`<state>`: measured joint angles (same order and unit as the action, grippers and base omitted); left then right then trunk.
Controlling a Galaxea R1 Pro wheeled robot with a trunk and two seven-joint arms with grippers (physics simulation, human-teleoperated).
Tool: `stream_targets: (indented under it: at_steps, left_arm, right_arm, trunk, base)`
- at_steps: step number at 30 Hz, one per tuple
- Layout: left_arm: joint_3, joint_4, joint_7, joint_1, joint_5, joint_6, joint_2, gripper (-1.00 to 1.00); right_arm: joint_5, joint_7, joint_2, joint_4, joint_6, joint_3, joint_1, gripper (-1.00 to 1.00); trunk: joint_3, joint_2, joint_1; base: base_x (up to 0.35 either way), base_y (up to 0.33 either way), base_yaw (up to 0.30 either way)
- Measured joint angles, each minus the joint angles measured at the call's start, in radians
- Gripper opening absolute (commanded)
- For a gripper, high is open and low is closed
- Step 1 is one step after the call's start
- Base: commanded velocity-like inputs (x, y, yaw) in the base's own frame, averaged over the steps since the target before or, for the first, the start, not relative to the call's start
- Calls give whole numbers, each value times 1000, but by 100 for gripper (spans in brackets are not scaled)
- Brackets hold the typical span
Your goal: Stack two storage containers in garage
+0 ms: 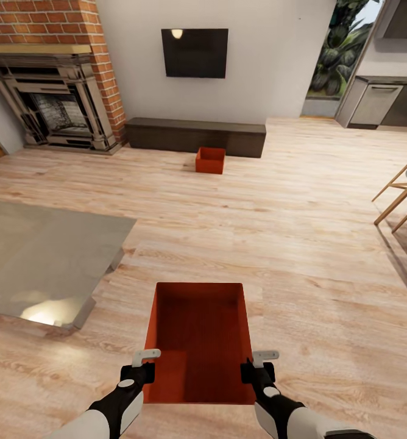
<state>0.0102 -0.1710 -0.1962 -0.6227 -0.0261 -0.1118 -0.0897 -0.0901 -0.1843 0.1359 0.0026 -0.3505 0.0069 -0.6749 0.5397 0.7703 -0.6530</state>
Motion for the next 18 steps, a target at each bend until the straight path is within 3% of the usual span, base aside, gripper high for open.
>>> stream_targets:
  at_steps: [18]
  left_arm:
    - [1,0,0,0,-1,0,0,-100]
  right_arm:
    - [1,0,0,0,0,1,0,-100]
  trunk:
    - [-29,0,0]
  base:
    - [0,0,0]
